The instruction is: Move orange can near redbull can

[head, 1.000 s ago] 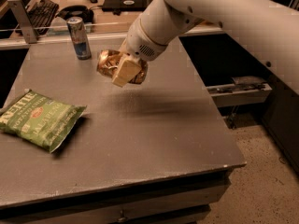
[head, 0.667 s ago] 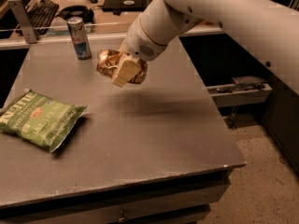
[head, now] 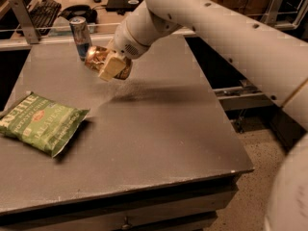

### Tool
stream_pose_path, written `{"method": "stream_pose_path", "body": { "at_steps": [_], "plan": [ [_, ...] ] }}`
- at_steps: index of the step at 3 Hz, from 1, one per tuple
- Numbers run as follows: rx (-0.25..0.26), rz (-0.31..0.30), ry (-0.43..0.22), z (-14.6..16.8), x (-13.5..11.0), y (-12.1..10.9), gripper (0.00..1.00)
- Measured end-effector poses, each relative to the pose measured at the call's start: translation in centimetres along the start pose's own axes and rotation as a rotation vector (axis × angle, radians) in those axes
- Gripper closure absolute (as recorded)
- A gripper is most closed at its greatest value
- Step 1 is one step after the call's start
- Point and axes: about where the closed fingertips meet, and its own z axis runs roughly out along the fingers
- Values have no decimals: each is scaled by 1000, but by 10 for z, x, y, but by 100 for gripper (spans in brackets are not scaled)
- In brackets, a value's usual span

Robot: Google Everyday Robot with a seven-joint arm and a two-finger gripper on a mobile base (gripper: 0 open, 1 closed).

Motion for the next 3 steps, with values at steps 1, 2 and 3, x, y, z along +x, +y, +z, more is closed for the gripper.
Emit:
{"method": "stream_pose_path", "body": {
  "at_steps": [1,2,3],
  "plan": [
    [0,21,-25,53,-2,-49,100],
    [-1,49,-22,77,5,-73,100],
    [-11,70,1,88,11,-83,82]
  ]
}}
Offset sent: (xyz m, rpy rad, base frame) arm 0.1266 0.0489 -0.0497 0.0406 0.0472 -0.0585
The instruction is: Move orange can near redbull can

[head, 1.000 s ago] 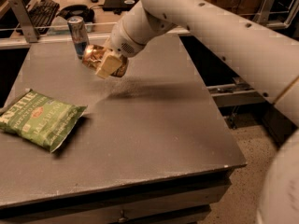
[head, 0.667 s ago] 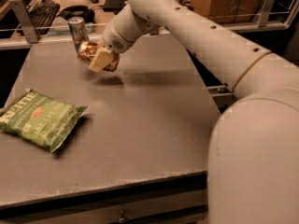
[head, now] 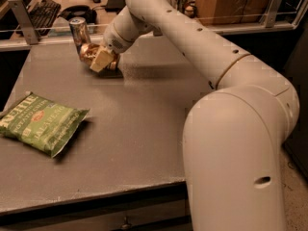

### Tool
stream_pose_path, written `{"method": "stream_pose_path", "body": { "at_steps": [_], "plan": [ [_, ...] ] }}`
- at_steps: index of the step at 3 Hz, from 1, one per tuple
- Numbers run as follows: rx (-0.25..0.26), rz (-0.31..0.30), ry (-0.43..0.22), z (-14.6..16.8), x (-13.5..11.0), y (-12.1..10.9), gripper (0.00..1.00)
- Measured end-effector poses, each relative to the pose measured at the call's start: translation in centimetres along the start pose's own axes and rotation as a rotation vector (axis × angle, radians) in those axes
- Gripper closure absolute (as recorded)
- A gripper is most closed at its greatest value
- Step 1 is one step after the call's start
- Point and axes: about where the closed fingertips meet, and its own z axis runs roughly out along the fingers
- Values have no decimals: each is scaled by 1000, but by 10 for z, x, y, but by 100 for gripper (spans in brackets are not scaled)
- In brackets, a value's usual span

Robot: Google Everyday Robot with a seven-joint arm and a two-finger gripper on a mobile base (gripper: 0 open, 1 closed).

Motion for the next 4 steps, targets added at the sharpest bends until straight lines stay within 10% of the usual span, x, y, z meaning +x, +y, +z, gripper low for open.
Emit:
{"method": "stream_pose_path", "body": {
  "at_steps": [3,4],
  "plan": [
    [-22,-11,11,8,-7,-6,4],
    [-30,-38,4,7,-17,-9,0]
  ]
}}
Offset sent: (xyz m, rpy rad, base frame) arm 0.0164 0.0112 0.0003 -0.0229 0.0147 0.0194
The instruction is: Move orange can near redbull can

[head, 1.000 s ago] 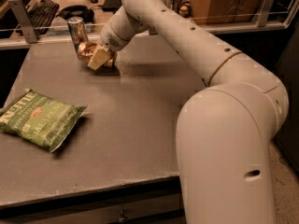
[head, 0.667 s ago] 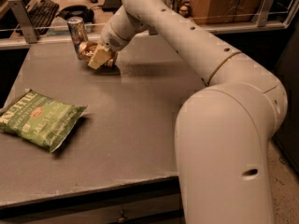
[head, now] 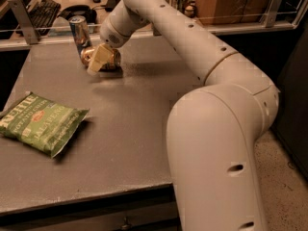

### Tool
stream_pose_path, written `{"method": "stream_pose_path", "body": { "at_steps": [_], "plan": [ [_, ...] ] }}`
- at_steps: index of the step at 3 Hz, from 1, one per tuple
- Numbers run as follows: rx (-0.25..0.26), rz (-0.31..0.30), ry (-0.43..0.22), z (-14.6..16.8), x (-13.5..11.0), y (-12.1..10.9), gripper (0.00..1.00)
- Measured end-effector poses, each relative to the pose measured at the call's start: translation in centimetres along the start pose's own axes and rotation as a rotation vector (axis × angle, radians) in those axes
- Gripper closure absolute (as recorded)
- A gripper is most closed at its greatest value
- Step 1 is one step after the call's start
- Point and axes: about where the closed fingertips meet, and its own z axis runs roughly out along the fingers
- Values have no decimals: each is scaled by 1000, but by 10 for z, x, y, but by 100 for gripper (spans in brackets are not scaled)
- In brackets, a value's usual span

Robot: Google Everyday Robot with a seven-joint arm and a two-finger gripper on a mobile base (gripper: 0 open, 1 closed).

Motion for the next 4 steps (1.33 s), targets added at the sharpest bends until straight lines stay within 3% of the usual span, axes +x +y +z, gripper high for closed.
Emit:
{"method": "stream_pose_path", "body": {
  "at_steps": [1,2,3,4],
  "plan": [
    [0,-28,-26,-15,-9,1,0],
    [0,-32,-101,-39,-1,9,0],
    [29,-18,-197,-86,40,22,0],
    [77,17,-187,-120,79,16,0]
  ]
}}
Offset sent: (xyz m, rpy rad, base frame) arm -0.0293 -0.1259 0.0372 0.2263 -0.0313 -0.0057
